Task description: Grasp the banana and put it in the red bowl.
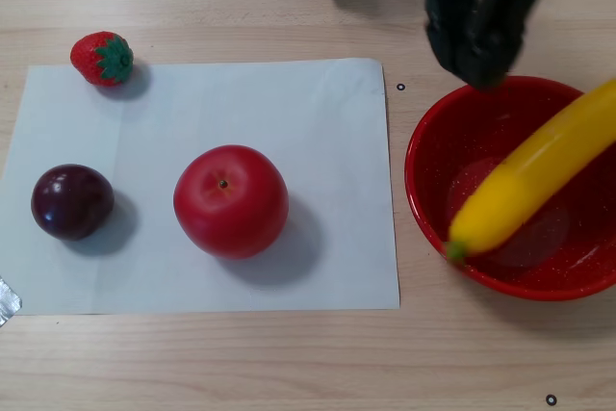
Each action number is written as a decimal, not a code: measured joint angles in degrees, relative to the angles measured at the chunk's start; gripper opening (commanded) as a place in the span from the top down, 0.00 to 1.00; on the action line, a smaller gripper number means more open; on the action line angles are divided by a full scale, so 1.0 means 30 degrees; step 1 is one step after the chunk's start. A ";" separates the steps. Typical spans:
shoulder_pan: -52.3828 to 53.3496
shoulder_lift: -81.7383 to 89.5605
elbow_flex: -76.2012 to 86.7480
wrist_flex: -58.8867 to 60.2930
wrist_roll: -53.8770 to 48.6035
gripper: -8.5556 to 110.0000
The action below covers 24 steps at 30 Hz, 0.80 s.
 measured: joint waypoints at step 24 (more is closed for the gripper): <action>-0.5244 1.6992 2.1123 -0.8643 -0.1025 0.93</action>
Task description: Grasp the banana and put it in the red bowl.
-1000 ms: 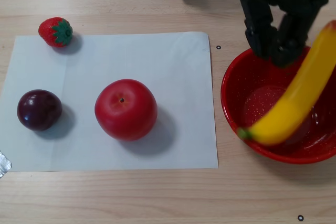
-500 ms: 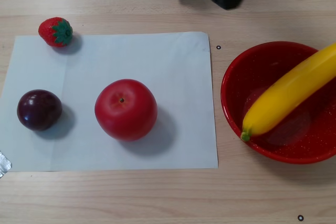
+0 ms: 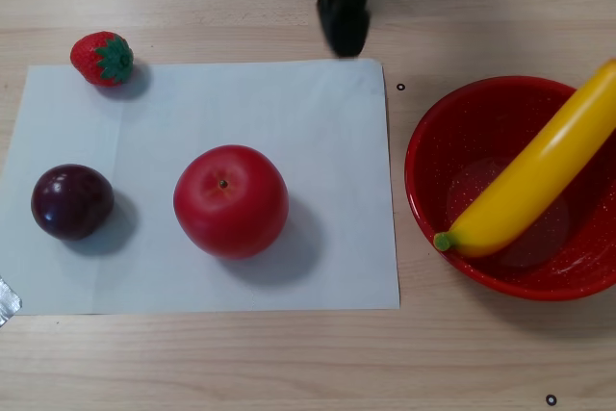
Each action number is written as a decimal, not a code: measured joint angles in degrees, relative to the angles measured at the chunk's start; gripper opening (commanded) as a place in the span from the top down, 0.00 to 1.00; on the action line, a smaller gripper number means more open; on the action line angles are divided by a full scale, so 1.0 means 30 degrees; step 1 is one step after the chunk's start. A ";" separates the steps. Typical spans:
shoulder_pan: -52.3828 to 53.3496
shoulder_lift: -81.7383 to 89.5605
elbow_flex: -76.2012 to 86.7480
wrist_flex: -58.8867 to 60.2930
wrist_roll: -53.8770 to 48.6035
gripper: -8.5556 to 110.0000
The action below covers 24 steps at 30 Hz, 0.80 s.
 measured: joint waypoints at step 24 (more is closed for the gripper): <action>0.1670 0.8203 1.5762 -1.0928 -0.2490 0.93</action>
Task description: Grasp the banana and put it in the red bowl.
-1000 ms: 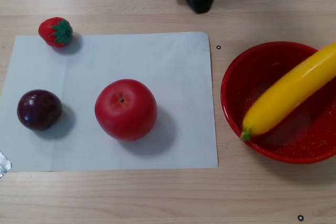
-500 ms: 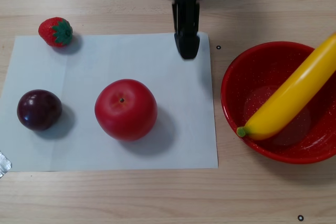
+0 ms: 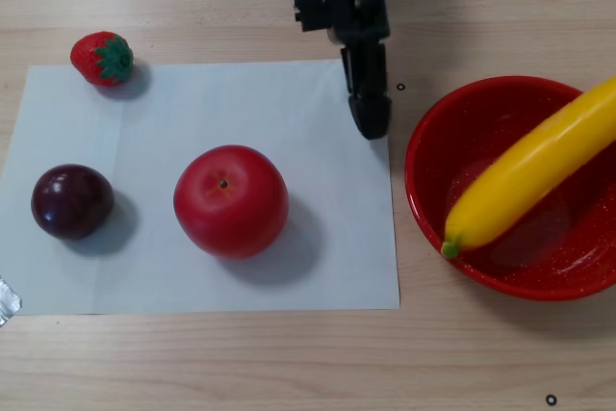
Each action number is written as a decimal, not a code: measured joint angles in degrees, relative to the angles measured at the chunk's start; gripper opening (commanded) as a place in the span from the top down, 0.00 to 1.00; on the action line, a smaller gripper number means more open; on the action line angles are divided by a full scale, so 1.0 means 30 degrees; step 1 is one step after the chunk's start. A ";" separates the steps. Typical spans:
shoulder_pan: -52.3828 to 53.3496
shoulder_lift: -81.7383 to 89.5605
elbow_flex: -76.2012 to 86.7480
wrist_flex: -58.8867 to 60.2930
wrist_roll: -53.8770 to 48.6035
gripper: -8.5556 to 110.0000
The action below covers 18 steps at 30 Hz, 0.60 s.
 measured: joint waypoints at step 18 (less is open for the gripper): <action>-0.0176 0.1992 0.0000 0.8467 0.1084 0.93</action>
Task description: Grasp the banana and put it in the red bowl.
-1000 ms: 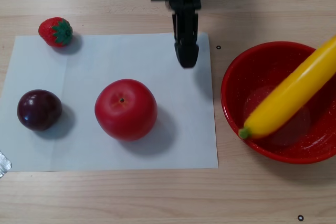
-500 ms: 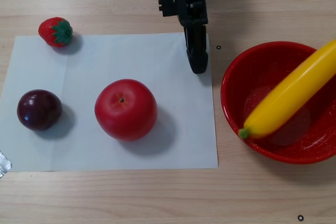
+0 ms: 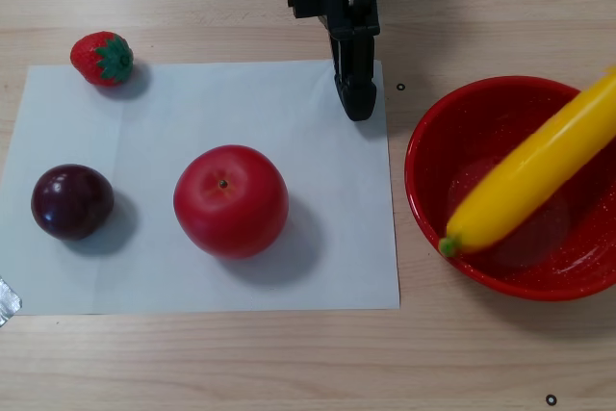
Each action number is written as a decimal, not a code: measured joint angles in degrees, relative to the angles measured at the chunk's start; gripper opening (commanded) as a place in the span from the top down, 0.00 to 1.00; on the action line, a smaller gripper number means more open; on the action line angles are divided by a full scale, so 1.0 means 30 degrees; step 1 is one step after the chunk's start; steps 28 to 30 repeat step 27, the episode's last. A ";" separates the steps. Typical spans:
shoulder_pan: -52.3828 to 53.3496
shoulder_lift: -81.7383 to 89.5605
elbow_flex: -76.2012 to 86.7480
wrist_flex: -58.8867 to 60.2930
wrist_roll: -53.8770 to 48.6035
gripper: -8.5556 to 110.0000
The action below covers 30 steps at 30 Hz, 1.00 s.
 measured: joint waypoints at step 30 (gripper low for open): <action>0.0000 0.0000 0.0000 0.0293 -0.0791 0.93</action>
